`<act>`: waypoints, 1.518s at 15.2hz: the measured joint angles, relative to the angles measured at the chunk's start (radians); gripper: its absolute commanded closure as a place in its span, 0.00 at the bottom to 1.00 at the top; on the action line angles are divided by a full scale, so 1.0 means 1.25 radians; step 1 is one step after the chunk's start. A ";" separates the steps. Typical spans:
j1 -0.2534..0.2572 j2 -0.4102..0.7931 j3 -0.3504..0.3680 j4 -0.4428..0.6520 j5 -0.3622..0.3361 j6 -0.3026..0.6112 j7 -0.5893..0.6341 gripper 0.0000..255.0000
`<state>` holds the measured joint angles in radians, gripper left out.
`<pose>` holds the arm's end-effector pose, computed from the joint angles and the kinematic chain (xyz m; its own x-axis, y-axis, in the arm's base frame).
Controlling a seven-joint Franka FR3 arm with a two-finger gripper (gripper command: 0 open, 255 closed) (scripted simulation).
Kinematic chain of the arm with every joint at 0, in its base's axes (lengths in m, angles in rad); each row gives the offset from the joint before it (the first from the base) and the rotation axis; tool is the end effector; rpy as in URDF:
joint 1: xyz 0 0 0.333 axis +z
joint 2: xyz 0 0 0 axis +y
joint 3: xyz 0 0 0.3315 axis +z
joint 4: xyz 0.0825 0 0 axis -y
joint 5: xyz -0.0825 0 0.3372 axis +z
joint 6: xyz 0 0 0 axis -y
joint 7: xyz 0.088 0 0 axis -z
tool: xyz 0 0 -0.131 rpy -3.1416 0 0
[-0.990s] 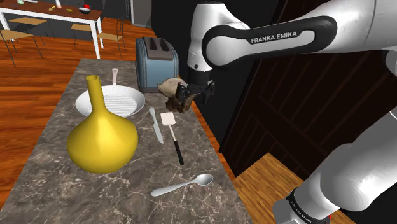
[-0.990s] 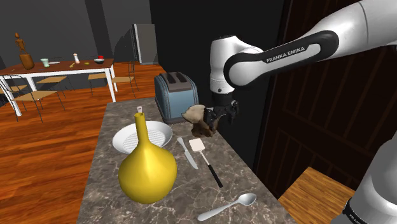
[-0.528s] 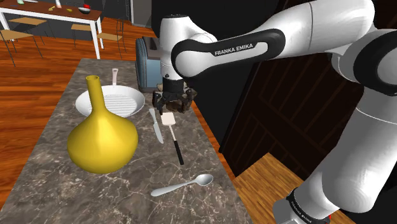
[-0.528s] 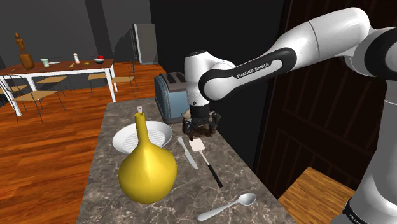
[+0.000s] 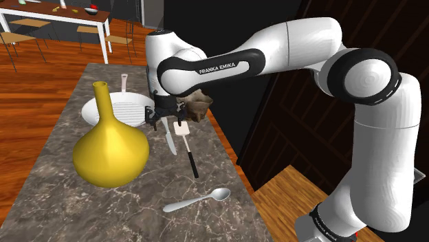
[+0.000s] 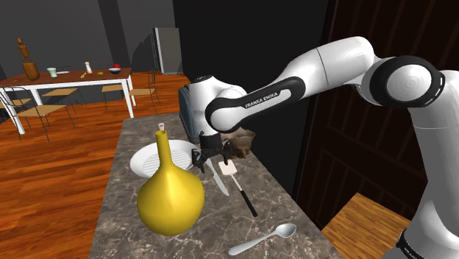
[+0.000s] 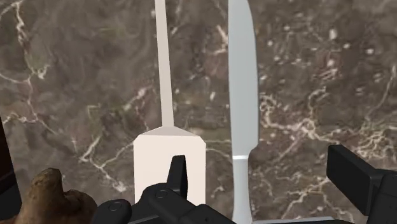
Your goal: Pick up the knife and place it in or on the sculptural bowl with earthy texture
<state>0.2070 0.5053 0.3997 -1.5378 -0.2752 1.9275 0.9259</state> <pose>0.5629 0.3125 0.3822 0.9686 -0.2485 0.0038 -0.2477 -0.9641 0.0953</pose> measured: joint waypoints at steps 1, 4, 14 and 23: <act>0.001 0.006 -0.001 -0.001 -0.002 0.006 0.002 0.00; 0.002 0.018 -0.005 -0.014 -0.009 0.030 0.007 0.00; 0.000 0.026 -0.008 -0.031 -0.013 0.055 0.009 1.00; 0.001 0.025 -0.007 -0.031 -0.013 0.055 0.010 1.00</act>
<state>0.2077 0.5362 0.3907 -1.5763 -0.2917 1.9965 0.9379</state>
